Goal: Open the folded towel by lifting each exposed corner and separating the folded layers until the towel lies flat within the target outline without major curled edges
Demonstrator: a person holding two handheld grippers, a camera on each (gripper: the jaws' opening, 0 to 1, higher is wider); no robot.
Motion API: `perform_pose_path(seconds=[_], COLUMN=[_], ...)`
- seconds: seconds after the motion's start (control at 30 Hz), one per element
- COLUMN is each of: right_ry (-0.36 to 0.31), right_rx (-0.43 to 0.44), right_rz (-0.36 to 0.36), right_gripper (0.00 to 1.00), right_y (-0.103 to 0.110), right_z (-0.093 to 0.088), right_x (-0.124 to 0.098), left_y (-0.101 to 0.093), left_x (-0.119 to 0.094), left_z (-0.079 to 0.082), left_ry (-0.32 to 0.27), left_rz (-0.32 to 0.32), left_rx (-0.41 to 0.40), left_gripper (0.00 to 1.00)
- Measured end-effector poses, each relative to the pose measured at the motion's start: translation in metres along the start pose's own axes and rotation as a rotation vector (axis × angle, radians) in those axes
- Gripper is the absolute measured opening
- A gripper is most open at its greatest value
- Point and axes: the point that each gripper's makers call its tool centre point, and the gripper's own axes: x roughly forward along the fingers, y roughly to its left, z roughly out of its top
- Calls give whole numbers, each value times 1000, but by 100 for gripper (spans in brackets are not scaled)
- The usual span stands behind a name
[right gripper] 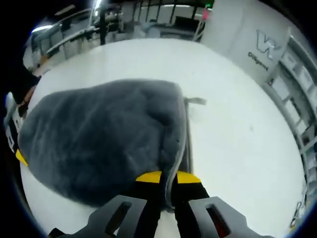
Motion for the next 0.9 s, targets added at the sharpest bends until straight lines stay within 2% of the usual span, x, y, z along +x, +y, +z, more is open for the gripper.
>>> perform_pose_path(seconds=[0.17,0.6,0.9], right_ry=[6,21,28], right_rx=[-39,-153,-225], right_rz=[11,37,65], right_gripper=[2,2,1], right_y=[2,12,27], right_z=[8,36,53], right_x=[5,21,30], left_y=[-8,-26,-36], left_x=[3,15,25], left_z=[1,7,9], left_ry=[-8,-29,-32], left_rz=[0,53,66], left_rx=[15,101,153], left_gripper=[6,6,6])
